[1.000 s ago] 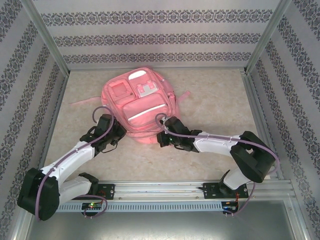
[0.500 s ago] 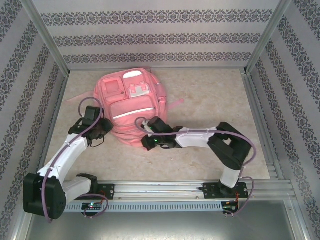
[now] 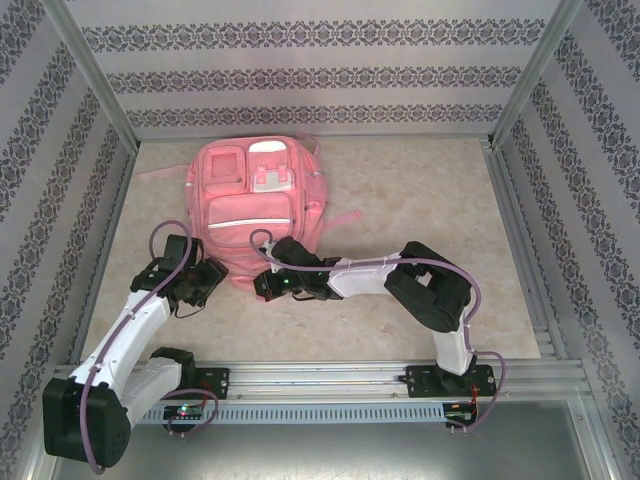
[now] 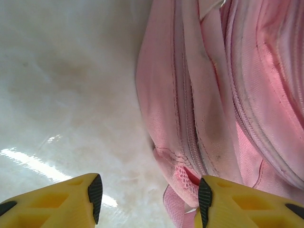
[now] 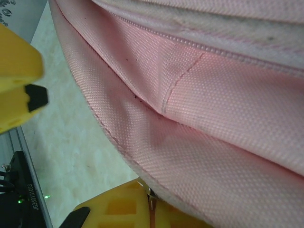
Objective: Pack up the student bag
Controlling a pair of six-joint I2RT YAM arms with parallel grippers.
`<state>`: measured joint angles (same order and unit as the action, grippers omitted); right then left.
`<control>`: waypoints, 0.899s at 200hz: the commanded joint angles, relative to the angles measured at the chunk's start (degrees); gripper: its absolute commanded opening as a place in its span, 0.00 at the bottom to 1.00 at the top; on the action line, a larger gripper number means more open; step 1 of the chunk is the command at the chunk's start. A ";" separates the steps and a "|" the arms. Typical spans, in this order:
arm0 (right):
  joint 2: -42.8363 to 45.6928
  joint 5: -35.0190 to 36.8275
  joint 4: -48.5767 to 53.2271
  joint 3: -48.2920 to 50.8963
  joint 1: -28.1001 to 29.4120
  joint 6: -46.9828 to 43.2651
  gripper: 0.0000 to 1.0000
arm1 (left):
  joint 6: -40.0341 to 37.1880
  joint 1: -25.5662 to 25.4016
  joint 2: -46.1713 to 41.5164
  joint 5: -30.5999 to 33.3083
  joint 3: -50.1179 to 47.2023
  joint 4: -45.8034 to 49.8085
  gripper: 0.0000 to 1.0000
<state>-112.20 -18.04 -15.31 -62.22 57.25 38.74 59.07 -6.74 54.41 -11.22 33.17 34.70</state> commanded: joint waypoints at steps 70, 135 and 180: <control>-1.18 0.44 -1.22 -0.02 0.67 1.42 0.00 | 2.83 -4.80 8.10 -2.56 -0.32 -15.77 0.46; 2.95 4.80 9.83 1.92 -0.32 -4.52 0.00 | -0.70 -5.49 9.32 1.81 1.72 -12.42 0.00; 7.40 6.07 16.26 7.32 -5.36 -9.31 0.00 | -2.37 -4.44 7.60 2.60 1.61 -10.27 0.00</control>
<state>-107.44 -15.20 -9.72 -58.92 55.66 33.71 59.57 -11.68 63.57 -12.43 33.23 21.41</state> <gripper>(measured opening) 0.084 0.053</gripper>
